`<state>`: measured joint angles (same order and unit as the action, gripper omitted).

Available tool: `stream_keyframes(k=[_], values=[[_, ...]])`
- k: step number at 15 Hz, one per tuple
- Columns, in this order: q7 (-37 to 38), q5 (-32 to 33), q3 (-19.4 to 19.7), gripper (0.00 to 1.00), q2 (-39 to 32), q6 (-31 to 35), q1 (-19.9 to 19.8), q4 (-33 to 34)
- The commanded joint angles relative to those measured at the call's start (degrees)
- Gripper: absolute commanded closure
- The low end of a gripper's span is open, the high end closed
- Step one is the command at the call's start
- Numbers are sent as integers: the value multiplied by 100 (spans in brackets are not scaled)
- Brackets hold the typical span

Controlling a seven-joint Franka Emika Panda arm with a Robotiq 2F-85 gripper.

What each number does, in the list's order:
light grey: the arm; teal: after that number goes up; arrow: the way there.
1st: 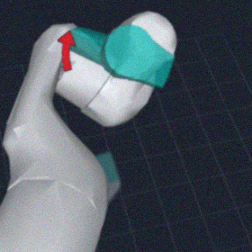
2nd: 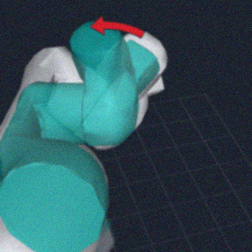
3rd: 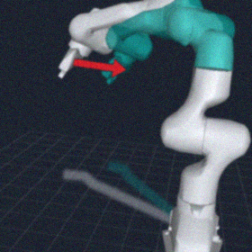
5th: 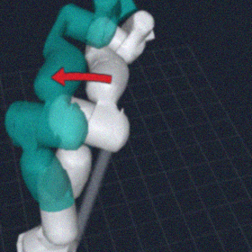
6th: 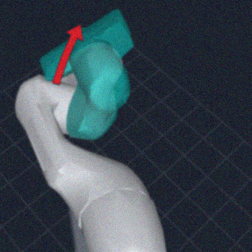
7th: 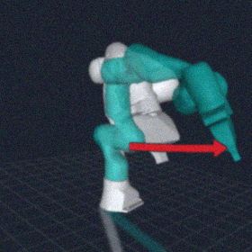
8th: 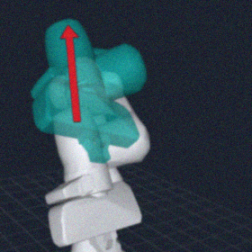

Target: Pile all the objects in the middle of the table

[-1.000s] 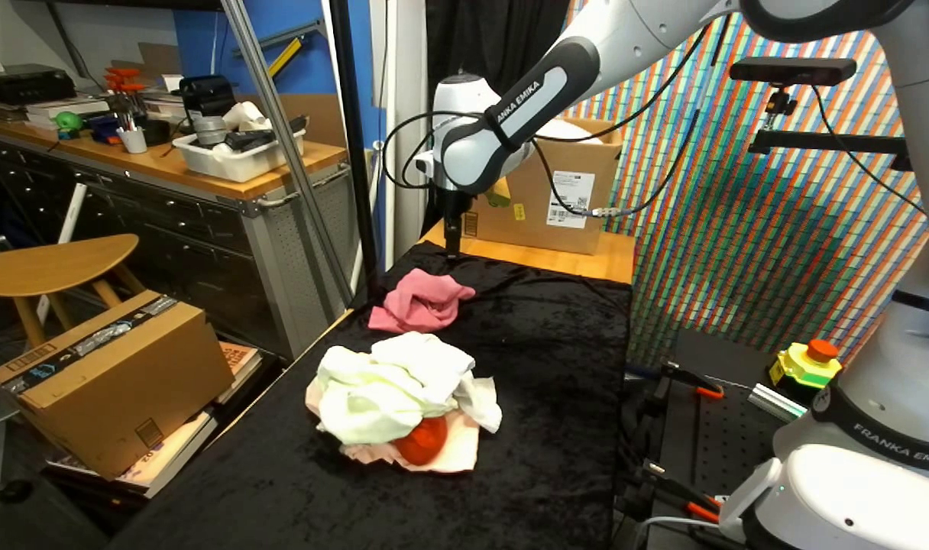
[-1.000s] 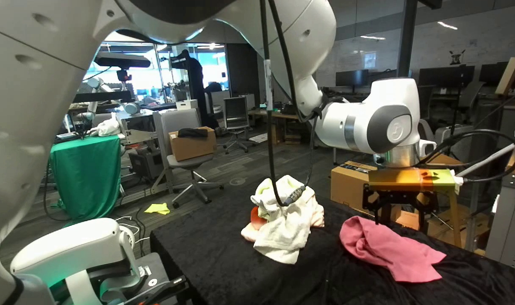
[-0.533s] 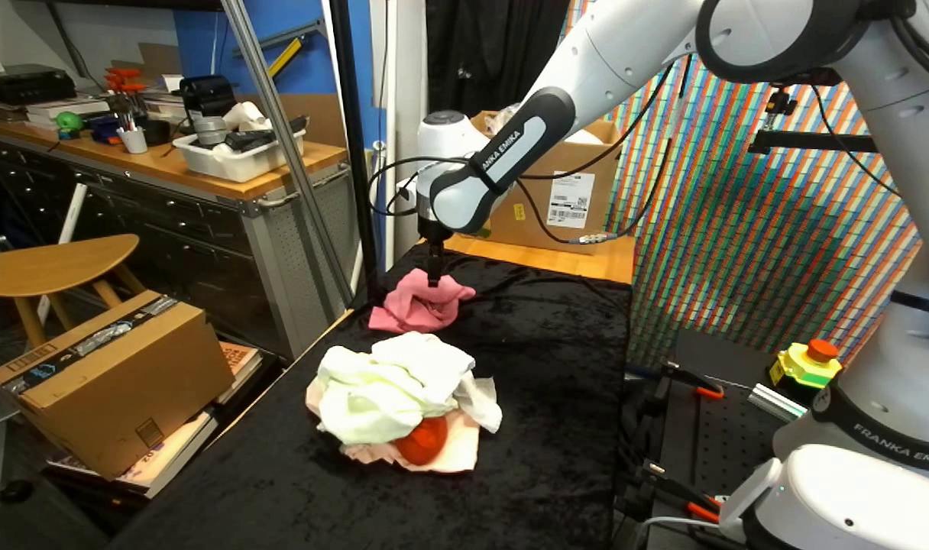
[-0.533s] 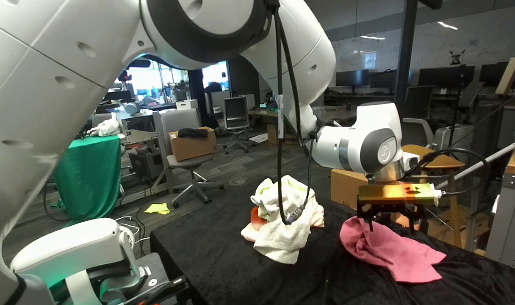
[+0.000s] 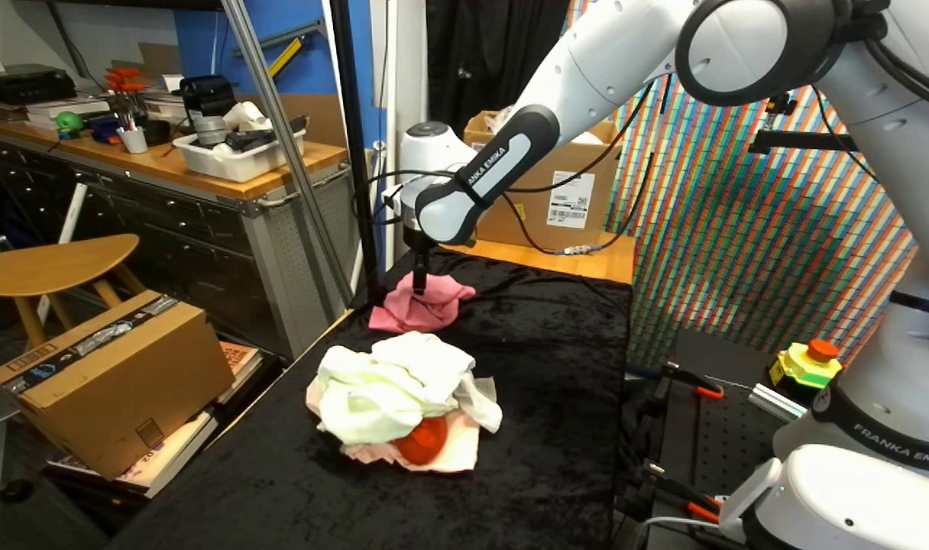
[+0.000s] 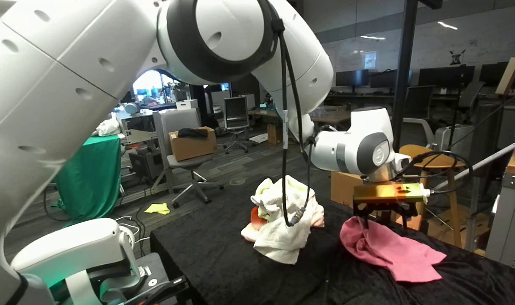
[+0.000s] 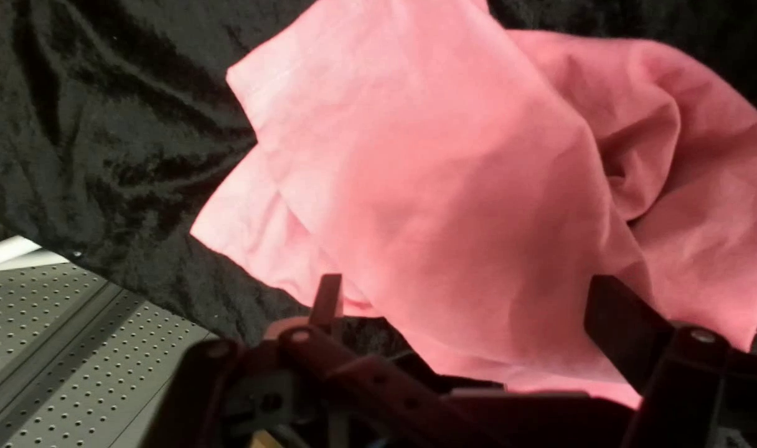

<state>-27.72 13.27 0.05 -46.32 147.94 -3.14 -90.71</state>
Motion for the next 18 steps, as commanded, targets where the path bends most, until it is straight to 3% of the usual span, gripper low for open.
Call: stream_keyframes(k=[1,8,18], values=[[114,70,-26,0,-195,-148,-4,358],[-58,-92,-347,0,5,-655,-100,135],[-50,-54,-426,0,-69,-840,-72,182]])
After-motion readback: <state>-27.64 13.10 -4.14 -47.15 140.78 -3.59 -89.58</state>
